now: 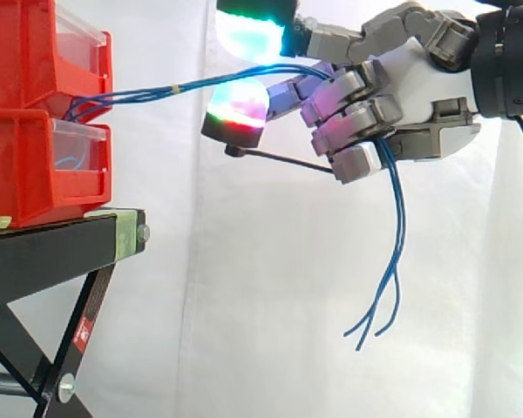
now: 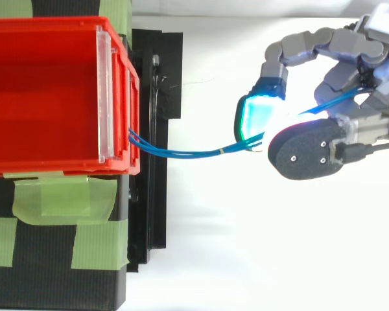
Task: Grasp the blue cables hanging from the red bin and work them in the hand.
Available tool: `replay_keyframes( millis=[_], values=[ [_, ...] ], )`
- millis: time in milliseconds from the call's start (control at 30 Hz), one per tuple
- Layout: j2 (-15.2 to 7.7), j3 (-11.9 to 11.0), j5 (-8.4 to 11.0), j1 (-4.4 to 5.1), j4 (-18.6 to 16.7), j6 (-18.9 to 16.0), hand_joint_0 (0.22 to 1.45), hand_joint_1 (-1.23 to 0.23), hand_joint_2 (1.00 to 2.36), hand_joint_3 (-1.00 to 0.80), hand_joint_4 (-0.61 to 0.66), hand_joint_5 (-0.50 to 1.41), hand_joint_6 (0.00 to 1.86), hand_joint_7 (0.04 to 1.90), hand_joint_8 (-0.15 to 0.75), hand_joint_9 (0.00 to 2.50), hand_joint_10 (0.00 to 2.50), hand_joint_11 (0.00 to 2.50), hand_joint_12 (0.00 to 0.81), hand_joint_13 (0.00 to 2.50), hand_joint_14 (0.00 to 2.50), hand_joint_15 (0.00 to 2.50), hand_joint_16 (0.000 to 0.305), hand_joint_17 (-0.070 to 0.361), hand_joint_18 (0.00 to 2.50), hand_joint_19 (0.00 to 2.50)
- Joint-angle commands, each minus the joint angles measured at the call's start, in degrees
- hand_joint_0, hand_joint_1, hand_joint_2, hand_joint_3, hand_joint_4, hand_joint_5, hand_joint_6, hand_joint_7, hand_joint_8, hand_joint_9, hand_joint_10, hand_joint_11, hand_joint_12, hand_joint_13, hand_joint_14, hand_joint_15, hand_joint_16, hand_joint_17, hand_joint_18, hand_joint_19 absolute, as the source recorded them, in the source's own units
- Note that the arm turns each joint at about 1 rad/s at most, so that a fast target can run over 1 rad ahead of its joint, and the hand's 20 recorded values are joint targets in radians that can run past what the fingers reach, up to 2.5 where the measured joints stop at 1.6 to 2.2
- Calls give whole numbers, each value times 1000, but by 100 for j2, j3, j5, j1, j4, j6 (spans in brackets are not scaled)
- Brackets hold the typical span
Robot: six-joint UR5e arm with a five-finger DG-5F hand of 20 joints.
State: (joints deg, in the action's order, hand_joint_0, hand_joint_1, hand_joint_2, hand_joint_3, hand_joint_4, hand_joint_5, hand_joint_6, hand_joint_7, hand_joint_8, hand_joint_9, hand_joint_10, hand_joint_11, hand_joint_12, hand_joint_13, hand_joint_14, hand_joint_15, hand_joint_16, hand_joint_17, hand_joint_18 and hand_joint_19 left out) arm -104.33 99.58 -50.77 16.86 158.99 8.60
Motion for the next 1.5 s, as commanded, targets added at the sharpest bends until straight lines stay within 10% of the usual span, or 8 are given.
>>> replay_keyframes(
  millis=[0, 1467],
  values=[
    [1, 0, 32, 36, -8, 1, 914, -652, 1015, -687, 213, 53, 645, 1202, 527, 1868, 2500, 2500, 633, 1950, 2500, 2048, 170, 128, 2427, 787],
    [1, 0, 322, 643, 335, -552, 922, -652, 1019, -589, 201, 24, 784, 1169, 523, 1850, 2500, 2500, 629, 1936, 2500, 2042, 172, 129, 2415, 793]
  ],
)
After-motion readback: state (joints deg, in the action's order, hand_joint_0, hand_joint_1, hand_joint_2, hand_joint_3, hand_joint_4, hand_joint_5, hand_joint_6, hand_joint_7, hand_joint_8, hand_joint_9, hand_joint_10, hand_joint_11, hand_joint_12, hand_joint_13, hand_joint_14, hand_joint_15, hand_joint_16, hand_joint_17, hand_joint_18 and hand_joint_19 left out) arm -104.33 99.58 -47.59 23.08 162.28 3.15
